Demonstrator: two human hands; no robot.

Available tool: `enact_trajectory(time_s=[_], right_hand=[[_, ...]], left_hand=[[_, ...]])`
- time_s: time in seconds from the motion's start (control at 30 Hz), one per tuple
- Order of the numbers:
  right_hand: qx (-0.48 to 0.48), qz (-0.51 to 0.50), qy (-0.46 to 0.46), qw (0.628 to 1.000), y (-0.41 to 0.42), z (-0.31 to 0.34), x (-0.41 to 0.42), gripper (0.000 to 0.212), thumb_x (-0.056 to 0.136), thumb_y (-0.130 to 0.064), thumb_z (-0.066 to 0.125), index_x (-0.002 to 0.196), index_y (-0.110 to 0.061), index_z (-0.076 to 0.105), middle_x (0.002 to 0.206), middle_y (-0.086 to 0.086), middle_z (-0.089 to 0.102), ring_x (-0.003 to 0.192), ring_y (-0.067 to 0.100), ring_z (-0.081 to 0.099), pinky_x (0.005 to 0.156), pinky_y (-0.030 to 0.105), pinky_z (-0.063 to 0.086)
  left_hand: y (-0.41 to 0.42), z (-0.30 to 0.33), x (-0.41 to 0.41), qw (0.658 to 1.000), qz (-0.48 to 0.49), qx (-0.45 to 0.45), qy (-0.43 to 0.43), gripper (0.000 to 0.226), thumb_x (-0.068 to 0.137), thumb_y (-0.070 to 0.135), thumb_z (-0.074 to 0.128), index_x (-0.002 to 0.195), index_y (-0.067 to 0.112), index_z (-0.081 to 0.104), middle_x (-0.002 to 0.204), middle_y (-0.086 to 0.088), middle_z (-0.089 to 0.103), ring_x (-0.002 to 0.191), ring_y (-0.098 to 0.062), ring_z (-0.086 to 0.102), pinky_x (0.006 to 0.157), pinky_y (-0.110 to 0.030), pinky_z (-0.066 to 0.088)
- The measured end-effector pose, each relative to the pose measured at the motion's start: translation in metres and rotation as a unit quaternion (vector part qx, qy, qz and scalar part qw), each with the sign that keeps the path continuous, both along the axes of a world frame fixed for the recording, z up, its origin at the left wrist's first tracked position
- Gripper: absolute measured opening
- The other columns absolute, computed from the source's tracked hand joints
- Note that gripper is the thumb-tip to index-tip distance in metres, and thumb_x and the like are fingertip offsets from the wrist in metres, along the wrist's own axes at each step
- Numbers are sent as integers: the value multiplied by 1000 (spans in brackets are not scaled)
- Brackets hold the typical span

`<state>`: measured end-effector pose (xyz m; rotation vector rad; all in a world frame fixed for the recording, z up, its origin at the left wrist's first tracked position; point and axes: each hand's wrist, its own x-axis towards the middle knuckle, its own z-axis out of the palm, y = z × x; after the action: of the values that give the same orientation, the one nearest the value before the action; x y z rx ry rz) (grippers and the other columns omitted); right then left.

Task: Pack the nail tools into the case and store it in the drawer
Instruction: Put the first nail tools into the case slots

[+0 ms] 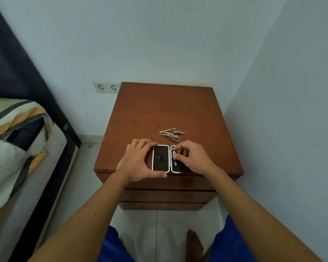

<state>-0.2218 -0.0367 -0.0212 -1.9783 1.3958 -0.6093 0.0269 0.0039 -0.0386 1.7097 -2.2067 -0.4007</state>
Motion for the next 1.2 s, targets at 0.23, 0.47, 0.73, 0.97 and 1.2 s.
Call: enact_trajectory(time_s=[0.23,0.47,0.73,0.97,1.2], right_hand=[[-42,58,93,993,13,-1,-15,49,86,-45,80,130,-26,70,108,-12,53,103,9,48,81,8,33],[-18,56,60,996,8,2,-16,53,79,-42,87,128,-27,71,106,-9,57,95,10,56,80,18,43],[-77,-81,31,993,-56,23,4,15,92,-17,76,107,-18,79,101,1,68,84,9,60,82,21,50],[-74,-45,86,992,-83,9,4,17,93,-21,77,109,-20,81,99,-3,63,89,14,60,91,35,52],[-74,-39,89,992,-82,6,2,12,92,-21,77,103,-21,81,100,-3,61,82,7,54,81,25,45]], left_hand=[[1,2,0,1000,3,2,-6,120,56,104,60,154,37,41,154,10,41,139,-15,30,116,-43,33],[1,-1,0,1000,1,2,-9,121,58,104,59,156,36,40,155,10,40,140,-15,29,116,-43,32],[1,-1,2,1000,-13,-1,-11,119,62,103,59,157,34,38,155,8,40,141,-16,29,117,-46,34],[0,-2,2,1000,-11,-2,-16,119,62,102,60,157,35,37,155,9,38,141,-16,28,118,-44,32],[-1,-1,1,1000,-16,-15,-16,117,63,101,62,155,32,40,153,9,41,139,-14,30,116,-42,33]])
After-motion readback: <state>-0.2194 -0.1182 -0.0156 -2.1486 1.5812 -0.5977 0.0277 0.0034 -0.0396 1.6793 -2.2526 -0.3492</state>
